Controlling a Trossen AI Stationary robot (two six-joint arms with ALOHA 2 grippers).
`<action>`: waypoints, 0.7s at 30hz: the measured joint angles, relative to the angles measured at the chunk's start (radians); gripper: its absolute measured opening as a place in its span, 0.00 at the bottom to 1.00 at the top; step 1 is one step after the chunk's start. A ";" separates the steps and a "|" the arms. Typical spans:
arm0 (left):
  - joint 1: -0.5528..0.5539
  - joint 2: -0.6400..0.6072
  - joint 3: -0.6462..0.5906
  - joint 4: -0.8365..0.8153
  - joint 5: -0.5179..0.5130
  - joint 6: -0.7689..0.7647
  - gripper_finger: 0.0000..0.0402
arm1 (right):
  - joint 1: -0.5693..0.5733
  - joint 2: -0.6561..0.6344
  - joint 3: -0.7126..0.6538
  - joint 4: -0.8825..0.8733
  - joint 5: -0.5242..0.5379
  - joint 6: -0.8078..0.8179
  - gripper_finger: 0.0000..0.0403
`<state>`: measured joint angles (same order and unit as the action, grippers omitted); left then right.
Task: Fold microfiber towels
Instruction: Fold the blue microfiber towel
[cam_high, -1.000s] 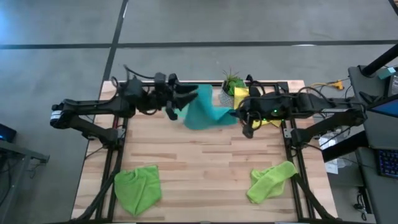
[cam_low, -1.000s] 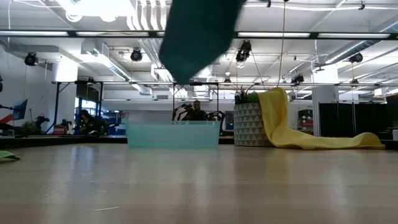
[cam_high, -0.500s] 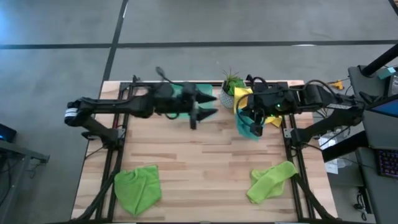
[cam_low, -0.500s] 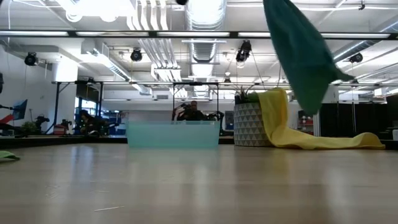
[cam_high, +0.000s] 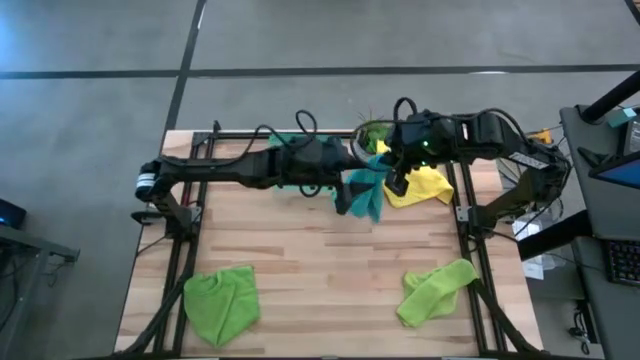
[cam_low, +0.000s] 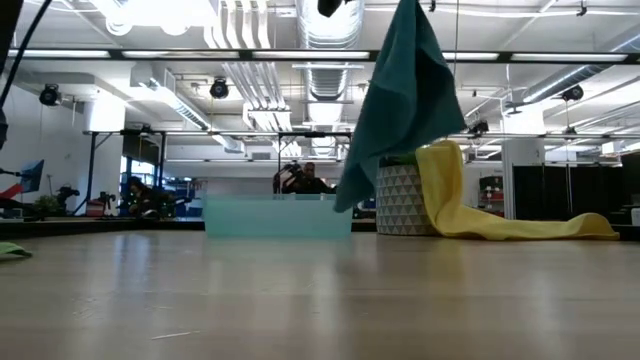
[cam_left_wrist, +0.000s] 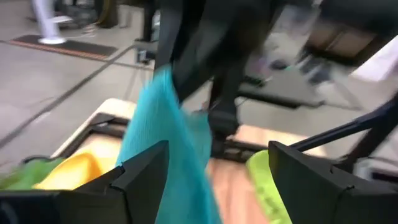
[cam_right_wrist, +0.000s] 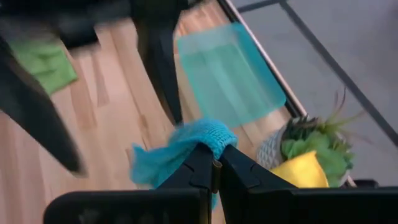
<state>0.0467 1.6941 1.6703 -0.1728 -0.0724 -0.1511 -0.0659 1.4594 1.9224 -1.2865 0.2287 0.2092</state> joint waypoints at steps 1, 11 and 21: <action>-0.004 0.002 -0.002 -0.013 -0.029 0.006 0.64 | -0.001 0.012 0.021 0.001 0.000 -0.005 0.02; -0.014 0.019 -0.007 -0.030 -0.202 -0.002 0.56 | -0.017 0.083 0.149 -0.004 0.009 -0.063 0.02; -0.014 0.026 -0.053 -0.115 -0.108 -0.053 0.48 | -0.038 0.087 0.182 -0.020 0.009 -0.104 0.02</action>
<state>0.0326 1.7199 1.6177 -0.2877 -0.1804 -0.2038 -0.1042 1.5463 2.1046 -1.3064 0.2375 0.1052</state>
